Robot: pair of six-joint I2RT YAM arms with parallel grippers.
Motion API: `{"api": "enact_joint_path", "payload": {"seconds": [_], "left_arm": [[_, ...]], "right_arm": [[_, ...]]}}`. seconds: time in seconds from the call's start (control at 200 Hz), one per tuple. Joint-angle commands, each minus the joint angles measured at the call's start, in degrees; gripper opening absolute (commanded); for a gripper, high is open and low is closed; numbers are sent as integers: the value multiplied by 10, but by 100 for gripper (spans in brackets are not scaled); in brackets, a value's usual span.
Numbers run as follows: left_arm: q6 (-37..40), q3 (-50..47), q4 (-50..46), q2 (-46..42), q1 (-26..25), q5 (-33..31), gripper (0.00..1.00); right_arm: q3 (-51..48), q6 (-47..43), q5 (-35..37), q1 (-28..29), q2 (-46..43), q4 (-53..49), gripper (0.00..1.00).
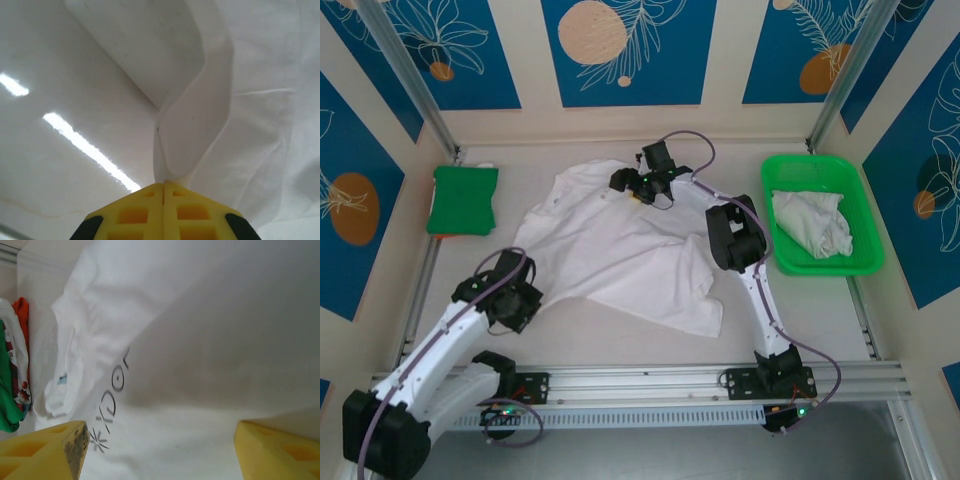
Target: Fold and stack the t-shirts
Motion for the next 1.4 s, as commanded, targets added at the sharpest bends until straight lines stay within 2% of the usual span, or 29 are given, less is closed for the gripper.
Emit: {"api": "enact_joint_path", "payload": {"seconds": [0.0,0.035,0.06,0.11,0.145,0.23,0.345,0.465,0.725,0.86,0.98,1.11,1.19,1.29,1.395], "left_arm": [[-81,-29,-52,-39,-8,13,6],[-88,-39,-44,-43,-9,16,12],[-91,-47,-36,-43,-9,20,20],[-88,-54,-17,-37,-9,29,45],[-79,-48,-17,-29,-9,25,58],[-41,3,-67,-8,-10,-34,78],[2,74,-122,22,-8,-143,93],[38,104,-106,75,17,-171,98],[94,99,7,205,86,-148,94],[113,88,40,258,120,-111,87],[110,65,42,262,131,-103,70],[104,40,33,242,139,-99,37],[102,35,4,222,140,-97,22],[81,23,-42,170,139,-88,12],[55,6,-90,95,139,-75,8]], "right_arm": [[20,-6,-11,-2,11,-17,77],[20,-7,-12,-2,11,-17,77],[20,-8,-12,-2,11,-18,77],[19,-11,-14,-1,10,-20,78],[18,-14,-15,-2,8,-22,78],[3,-22,-12,0,-5,-19,78],[-27,-31,-2,2,-29,-7,78],[-50,-28,-6,2,-42,4,78],[-67,-29,-9,0,-52,8,78],[-81,-28,-5,-2,-58,14,78],[-98,-23,-6,-7,-65,26,78],[-108,-17,-10,-14,-66,35,78],[-110,-17,-12,-17,-67,37,78],[-115,-17,-11,-18,-69,42,78],[-121,-13,-11,-22,-70,50,78]]}}
